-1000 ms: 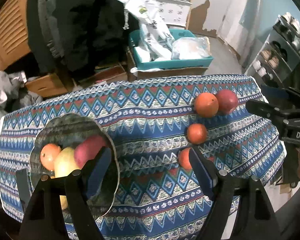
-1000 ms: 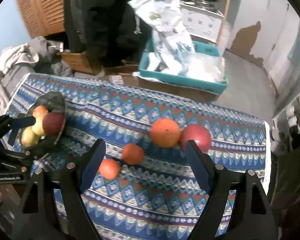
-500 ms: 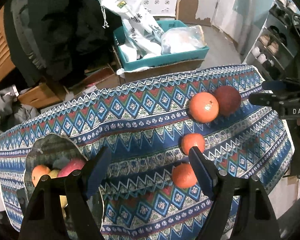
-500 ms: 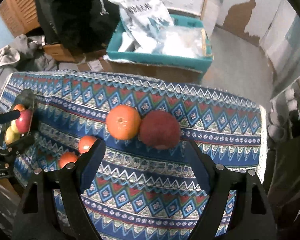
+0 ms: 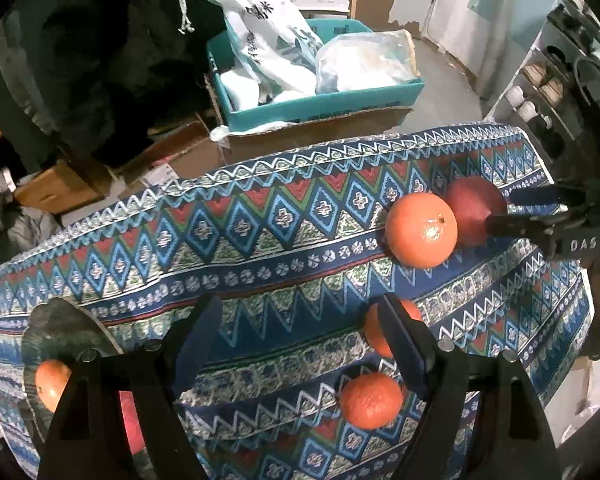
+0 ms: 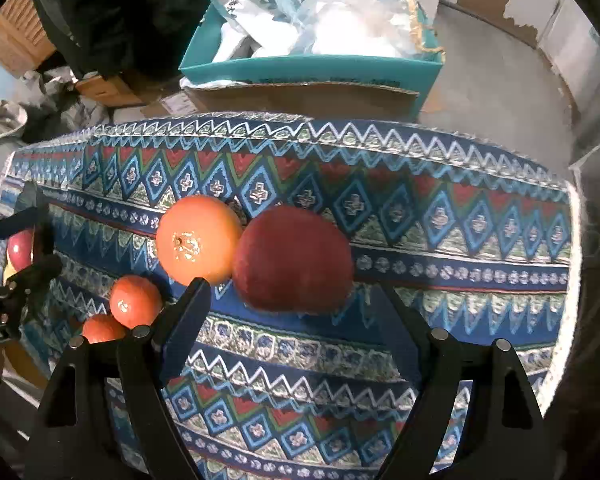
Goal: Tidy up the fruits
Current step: 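Grasp the second red apple with the right tool while the left tool grasps an orange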
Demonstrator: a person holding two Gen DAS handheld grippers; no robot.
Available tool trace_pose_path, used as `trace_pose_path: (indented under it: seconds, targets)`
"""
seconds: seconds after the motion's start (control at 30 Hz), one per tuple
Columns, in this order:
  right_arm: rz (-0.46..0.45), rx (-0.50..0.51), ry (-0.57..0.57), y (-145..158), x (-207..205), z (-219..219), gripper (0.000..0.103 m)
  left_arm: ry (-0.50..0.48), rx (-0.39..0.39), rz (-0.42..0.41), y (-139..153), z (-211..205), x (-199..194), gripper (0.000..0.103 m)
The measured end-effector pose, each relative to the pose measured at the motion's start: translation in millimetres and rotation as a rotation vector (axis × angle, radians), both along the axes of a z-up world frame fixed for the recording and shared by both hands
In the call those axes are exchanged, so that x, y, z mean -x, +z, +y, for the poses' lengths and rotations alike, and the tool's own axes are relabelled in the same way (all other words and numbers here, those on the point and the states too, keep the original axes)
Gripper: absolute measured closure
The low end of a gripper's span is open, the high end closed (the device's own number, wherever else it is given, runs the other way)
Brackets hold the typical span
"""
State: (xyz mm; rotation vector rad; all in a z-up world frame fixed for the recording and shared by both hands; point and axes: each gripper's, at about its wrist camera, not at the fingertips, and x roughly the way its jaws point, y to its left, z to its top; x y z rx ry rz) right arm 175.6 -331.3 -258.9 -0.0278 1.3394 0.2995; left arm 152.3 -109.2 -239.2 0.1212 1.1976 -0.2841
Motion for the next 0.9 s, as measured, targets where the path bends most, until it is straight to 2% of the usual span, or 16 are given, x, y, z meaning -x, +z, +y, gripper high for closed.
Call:
trace_pose_path:
  seconds: [0.33, 0.47, 0.6, 0.7, 0.9]
  targets:
    - [0.024, -0.011, 0.047, -27, -14, 6, 0.021, -0.016, 0.011, 0.032, -12, -9, -11, 0.022]
    - [0.021, -0.020, 0.048, -32, -17, 4, 0.026, -0.022, 0.012, 0.047, -17, -10, -11, 0.022]
    - [0.006, -0.025, 0.040, -31, -16, 2, 0.027, -0.022, 0.031, 0.060, -17, -9, -7, 0.022]
    - [-0.014, 0.013, 0.035, -29, -8, 5, 0.027, -0.022, 0.044, 0.073, -18, -9, -1, 0.022]
    - [-0.056, 0.038, -0.008, -21, 14, 2, 0.027, -0.027, 0.069, 0.104, -18, -10, 23, 0.022]
